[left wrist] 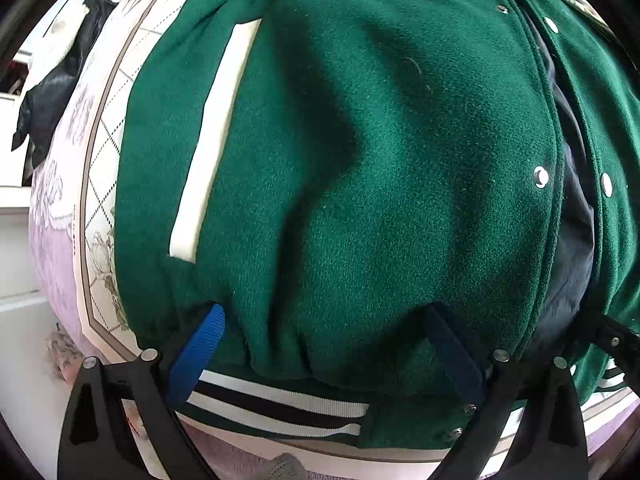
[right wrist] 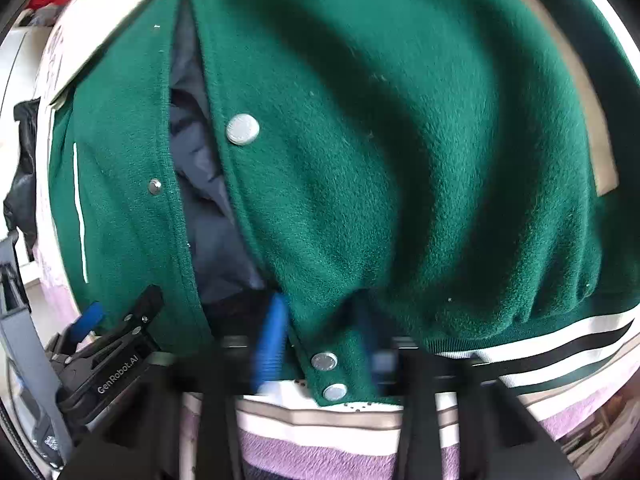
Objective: Fold large clothes
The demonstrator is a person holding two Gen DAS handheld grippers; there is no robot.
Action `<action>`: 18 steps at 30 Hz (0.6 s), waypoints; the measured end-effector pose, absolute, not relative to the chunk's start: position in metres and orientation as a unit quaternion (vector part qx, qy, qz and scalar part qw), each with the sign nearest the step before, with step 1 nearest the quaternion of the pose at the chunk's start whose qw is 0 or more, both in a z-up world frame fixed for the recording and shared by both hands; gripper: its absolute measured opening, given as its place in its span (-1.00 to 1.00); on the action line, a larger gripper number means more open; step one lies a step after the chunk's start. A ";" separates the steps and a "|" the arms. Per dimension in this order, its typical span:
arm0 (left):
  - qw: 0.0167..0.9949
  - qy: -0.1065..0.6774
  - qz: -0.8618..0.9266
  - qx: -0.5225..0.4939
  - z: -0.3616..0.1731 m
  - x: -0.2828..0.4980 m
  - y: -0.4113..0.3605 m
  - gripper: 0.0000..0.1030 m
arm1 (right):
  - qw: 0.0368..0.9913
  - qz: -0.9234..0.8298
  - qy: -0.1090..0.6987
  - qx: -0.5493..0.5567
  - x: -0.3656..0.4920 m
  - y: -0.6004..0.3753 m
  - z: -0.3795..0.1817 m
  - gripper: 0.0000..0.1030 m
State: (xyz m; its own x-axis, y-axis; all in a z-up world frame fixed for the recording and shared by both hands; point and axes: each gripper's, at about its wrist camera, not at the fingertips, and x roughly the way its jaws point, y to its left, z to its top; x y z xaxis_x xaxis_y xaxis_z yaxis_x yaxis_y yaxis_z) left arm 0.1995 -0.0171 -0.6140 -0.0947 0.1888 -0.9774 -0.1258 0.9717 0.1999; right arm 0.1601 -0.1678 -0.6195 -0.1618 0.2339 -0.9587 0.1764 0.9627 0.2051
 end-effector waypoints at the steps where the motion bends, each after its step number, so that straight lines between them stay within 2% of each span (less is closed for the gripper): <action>1: 0.673 0.730 0.116 0.019 -0.615 0.200 -0.016 1.00 | 0.636 0.022 0.759 0.138 0.157 -0.163 -0.615 -0.78; 6: 0.672 0.732 0.113 0.002 -0.616 0.197 -0.010 1.00 | 0.640 0.056 0.738 0.207 0.147 -0.148 -0.576 -0.81; 8: 0.674 0.730 0.113 0.004 -0.616 0.195 -0.009 1.00 | 0.644 0.076 0.734 0.201 0.147 -0.135 -0.567 -0.81; 11: 0.677 0.728 0.112 0.009 -0.618 0.194 -0.012 1.00 | 0.619 0.080 0.762 0.172 0.145 -0.129 -0.595 -0.80; 13: 0.675 0.729 0.116 0.006 -0.615 0.190 -0.012 1.00 | 0.550 0.085 0.807 0.198 0.146 -0.130 -0.630 -0.81; 16: 0.688 0.716 0.119 -0.009 -0.594 0.197 -0.012 0.99 | 0.533 0.097 0.804 0.246 0.154 -0.153 -0.617 -0.80; 18: 0.706 0.698 0.114 -0.026 -0.573 0.211 -0.017 0.99 | 0.563 0.088 0.780 0.257 0.161 -0.176 -0.588 -0.58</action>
State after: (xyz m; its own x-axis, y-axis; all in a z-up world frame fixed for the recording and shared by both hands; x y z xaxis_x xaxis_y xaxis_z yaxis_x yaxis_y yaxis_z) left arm 0.2111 -0.0169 -0.5729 -0.0008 0.1248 -0.9922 -0.1971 0.9727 0.1225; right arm 0.1605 -0.1764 -0.5877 -0.2332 0.5008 -0.8336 0.3018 0.8522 0.4275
